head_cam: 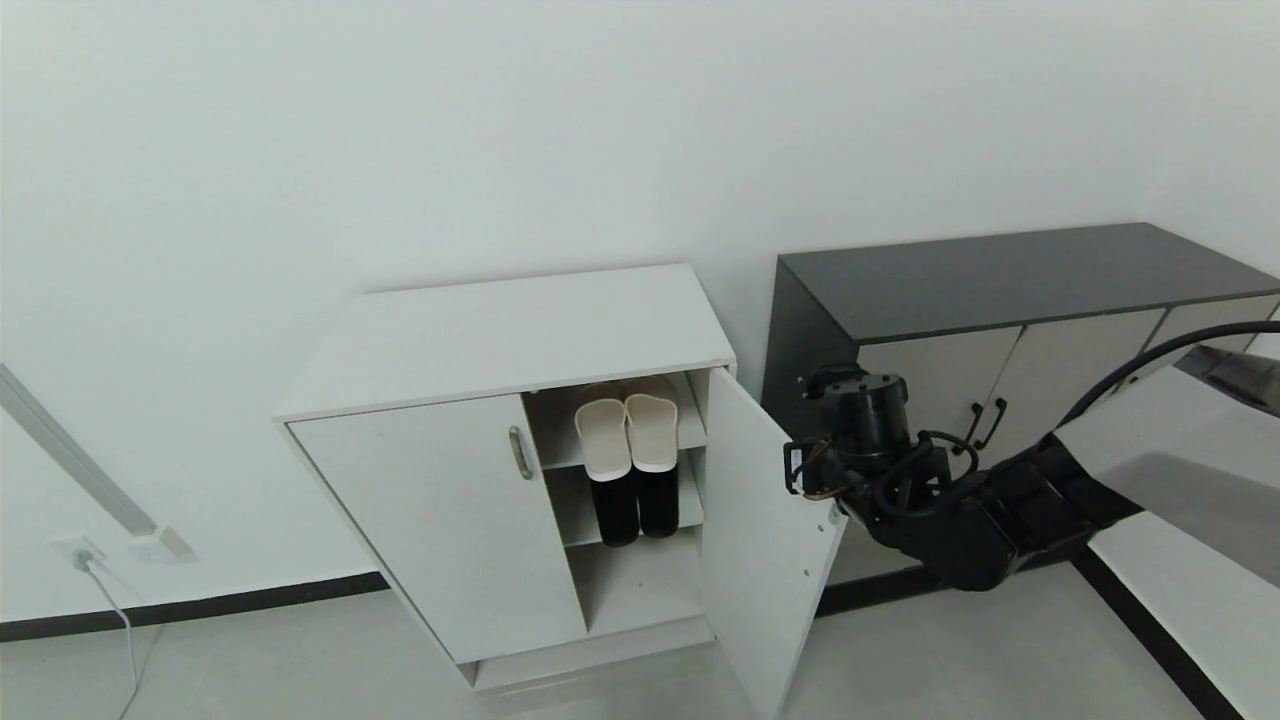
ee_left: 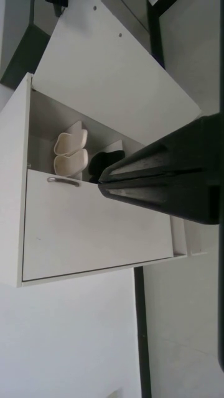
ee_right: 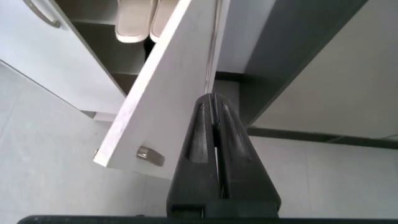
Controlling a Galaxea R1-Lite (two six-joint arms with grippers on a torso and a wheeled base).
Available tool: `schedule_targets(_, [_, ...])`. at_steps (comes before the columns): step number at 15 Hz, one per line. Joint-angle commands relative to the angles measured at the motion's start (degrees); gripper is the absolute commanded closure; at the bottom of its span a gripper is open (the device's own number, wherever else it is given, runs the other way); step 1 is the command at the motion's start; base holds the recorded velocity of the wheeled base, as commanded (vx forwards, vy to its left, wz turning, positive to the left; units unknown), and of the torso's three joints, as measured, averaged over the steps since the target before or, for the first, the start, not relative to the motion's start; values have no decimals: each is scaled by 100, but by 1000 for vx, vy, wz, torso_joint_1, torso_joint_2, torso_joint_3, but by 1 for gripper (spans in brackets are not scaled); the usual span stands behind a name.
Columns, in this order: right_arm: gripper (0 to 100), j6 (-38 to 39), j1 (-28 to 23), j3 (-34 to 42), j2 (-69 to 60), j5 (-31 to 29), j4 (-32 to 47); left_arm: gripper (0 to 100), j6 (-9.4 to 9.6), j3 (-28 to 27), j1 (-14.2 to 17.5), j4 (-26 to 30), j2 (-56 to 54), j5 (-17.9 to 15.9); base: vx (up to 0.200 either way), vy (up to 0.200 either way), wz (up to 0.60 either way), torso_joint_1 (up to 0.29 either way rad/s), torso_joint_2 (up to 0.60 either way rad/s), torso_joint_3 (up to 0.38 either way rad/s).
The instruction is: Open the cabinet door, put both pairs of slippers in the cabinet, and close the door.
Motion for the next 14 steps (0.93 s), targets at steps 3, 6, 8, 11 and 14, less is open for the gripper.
schedule_targets(3, [100, 19, 608, 364, -478, -29, -22, 100, -1, 7, -1, -1, -1, 1, 0, 0, 0, 0, 0, 0])
schedule_targets(6, [100, 19, 740, 461, -627, -29, -31, 100, -1, -1, -1, -1, -1, 1, 0, 0, 0, 0, 0, 0])
schedule_targets(8, [100, -25, 872, 751, -882, 24, -145, 100, -1, 7, -1, -1, -1, 10, 0, 0, 0, 0, 0, 0])
schedule_targets(11, [100, -174, 951, 953, -952, 32, -321, 100, -1, -1, -1, -1, -1, 10, 0, 0, 0, 0, 0, 0])
schedule_targets(14, [100, -166, 934, 953, -864, 120, -330, 100, -1, -1, -1, -1, -1, 10, 0, 0, 0, 0, 0, 0])
